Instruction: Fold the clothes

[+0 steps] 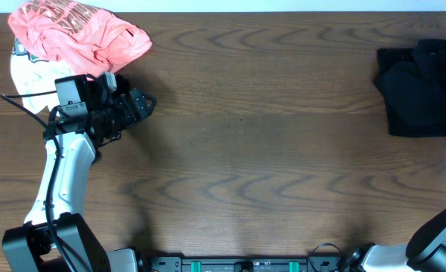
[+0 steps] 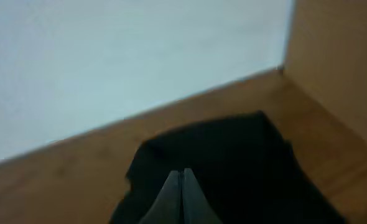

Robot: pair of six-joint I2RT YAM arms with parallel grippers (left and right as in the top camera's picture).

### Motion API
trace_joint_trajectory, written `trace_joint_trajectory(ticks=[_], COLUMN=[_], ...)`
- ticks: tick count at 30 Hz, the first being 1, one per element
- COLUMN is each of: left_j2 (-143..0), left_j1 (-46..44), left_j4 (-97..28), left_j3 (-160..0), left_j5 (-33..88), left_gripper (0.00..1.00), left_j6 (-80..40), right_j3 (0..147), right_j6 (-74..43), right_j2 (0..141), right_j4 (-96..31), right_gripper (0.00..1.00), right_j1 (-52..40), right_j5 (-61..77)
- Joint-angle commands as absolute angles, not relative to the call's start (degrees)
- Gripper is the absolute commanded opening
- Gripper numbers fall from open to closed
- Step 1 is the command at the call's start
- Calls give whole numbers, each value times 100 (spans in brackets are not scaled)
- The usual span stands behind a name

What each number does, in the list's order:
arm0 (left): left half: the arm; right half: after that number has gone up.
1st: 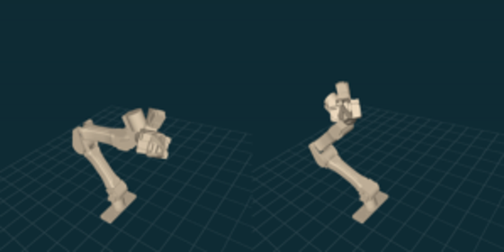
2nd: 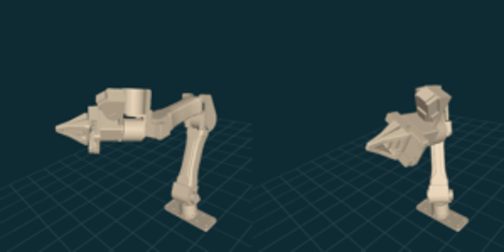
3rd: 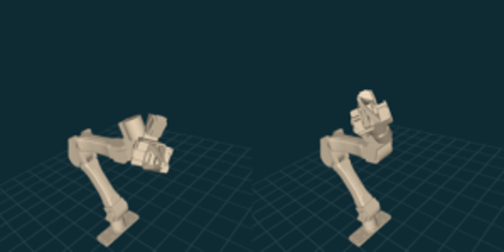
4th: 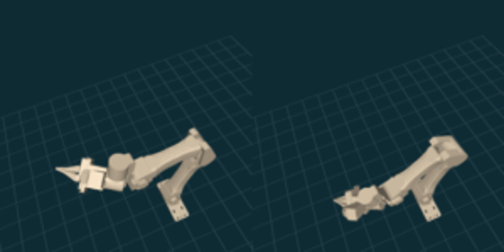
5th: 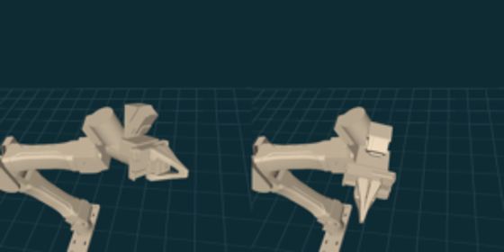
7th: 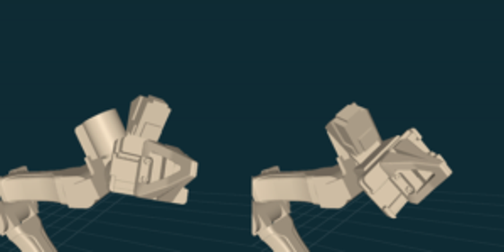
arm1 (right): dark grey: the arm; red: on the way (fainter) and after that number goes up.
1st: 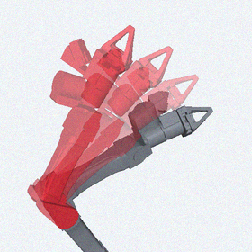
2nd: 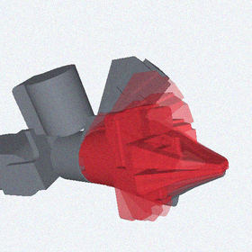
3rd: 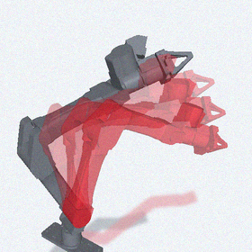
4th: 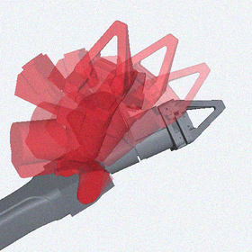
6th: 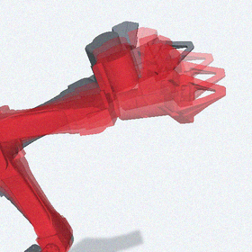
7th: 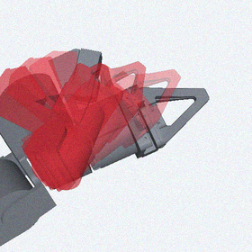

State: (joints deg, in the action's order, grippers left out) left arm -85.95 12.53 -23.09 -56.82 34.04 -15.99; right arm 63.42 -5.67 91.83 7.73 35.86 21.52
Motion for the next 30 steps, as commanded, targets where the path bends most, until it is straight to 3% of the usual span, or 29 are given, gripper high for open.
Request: trace_joint_trajectory(ticks=[1, 19, 30], left_j2=[-8639, -8639, -8639], left_j1=[1238, 1238, 1238], left_j4=[-2305, -2305, -2309], left_j3=[-5723, -5723, -5723], left_j5=[3339, 3339, 3339], left_gripper=[98, 98, 98], left_j6=[-1461, -1459, -1461], right_j3=[6514, 7424, 7422], right_j6=[-202, 298, 440], right_j2=[9131, 9139, 9279], right_j4=[318, -2858, -2735], right_gripper=[1, 3, 3], right_j1=[3271, 2141, 1441], right_j5=[1378, 1278, -215])
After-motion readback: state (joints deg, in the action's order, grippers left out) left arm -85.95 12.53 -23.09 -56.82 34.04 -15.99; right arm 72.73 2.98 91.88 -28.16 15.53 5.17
